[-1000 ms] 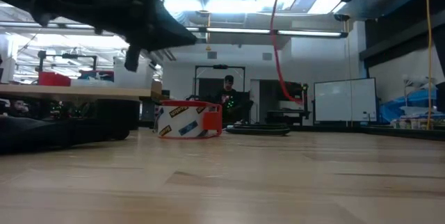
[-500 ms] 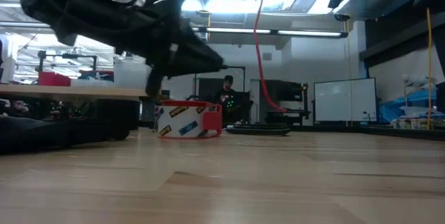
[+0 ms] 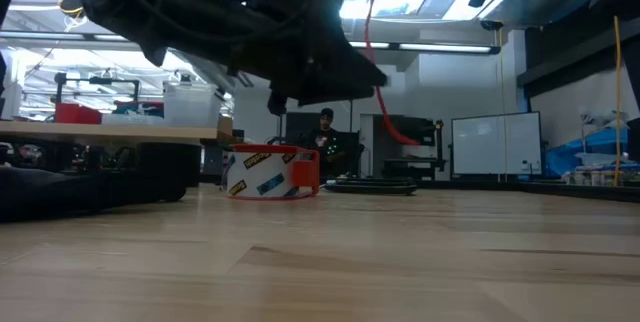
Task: Coil cords
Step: Coil the red wire onto the spool
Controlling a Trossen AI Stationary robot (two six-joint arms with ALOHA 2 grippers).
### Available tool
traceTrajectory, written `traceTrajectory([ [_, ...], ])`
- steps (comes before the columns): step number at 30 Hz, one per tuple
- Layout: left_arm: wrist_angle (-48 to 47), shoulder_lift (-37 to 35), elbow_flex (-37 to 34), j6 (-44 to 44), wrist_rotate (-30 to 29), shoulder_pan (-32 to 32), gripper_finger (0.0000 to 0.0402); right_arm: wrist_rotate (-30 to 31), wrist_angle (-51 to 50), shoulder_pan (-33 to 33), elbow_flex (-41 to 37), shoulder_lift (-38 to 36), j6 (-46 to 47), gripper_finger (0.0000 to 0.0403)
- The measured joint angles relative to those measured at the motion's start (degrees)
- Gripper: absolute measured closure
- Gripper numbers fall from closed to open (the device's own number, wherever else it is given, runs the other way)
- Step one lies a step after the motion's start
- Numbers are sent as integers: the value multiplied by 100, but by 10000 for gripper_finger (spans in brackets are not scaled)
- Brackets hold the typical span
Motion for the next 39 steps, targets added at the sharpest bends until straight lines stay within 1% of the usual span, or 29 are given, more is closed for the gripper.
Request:
traceTrajectory([
  [3,-5,86,58,128,-19,32,299,-30,3,4,-1,4,0,398],
  [11,10,97,82,125,-79,114,325,-32,42,4,0,2,-2,398],
  [22,15,97,82,63,-79,168,331,-29,53,2,0,2,-13,398],
  [24,15,97,82,62,-79,163,340,-31,57,2,0,2,-13,398],
  [26,15,97,82,50,-79,162,357,-29,58,2,0,2,-13,398],
  [28,19,97,82,-57,-79,164,381,-29,60,2,0,2,-13,398],
  [30,21,97,82,-280,-77,164,395,-29,60,2,0,2,-13,398],
  [35,22,97,82,-568,-59,148,398,28,58,2,-1,2,-25,398],
  [39,27,97,82,-959,214,125,399,164,55,-2,-2,2,-50,398],
])
